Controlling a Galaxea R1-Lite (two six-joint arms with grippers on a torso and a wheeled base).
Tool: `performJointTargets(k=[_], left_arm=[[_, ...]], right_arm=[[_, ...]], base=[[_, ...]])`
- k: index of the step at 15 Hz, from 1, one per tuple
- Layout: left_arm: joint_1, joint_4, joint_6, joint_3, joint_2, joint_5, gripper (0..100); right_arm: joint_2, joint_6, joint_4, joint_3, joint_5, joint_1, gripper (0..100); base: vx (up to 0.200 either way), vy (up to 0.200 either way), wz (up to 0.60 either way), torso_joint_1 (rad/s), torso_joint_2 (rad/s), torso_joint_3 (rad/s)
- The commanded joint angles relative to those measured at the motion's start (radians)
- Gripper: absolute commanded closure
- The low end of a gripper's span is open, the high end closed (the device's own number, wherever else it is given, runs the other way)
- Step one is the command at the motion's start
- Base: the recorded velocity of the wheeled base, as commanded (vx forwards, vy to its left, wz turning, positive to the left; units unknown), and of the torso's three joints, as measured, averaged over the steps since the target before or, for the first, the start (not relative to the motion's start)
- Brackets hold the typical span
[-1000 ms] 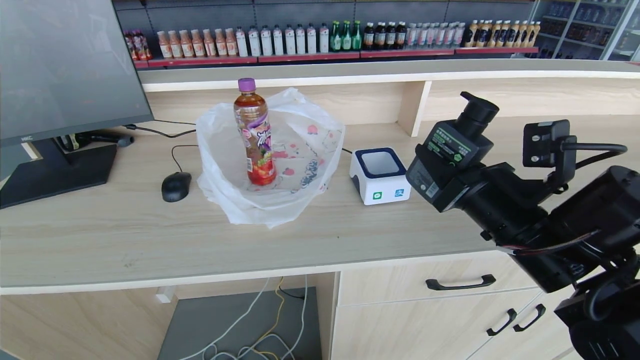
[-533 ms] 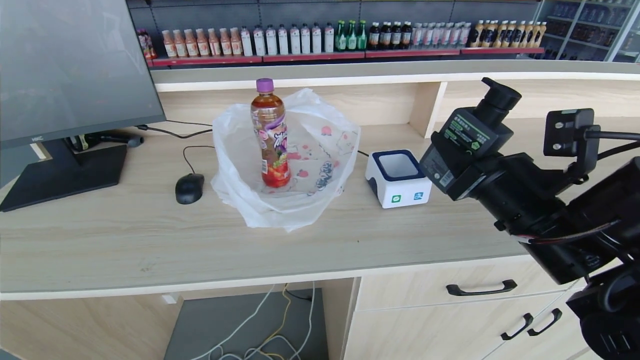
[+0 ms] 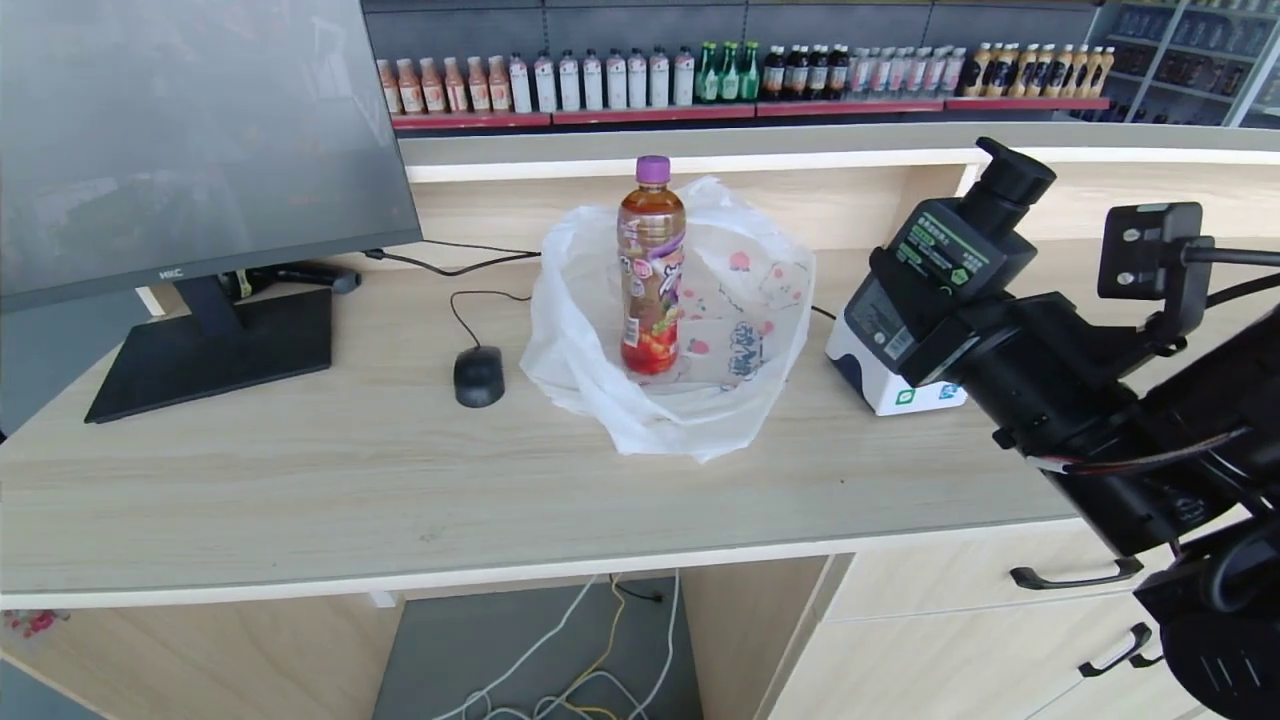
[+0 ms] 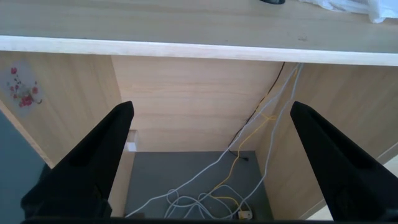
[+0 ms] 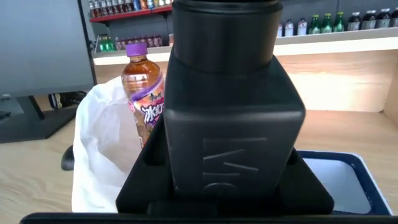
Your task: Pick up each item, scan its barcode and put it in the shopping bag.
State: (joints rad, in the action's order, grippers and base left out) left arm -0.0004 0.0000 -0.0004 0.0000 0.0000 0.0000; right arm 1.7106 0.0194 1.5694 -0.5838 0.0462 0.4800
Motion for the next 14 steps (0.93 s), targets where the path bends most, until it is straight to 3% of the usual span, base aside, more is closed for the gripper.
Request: performJointTargets(k=[1, 14], left_arm=[[0.0, 0.0, 0.0, 0.0, 0.0, 0.0, 0], [0.0, 0.0, 0.002, 0.0, 0.0, 0.0, 0]], right_arm=[[0.014, 0.001, 0.001, -0.01, 0.0, 0.002, 100], [0.201, -0.041, 0.001, -0.211, -0.014, 0.005, 100]], base=[[0.0, 0.0, 0.0, 0.0, 0.0, 0.0], [0.0, 0.0, 0.0, 0.0, 0.0, 0.0]])
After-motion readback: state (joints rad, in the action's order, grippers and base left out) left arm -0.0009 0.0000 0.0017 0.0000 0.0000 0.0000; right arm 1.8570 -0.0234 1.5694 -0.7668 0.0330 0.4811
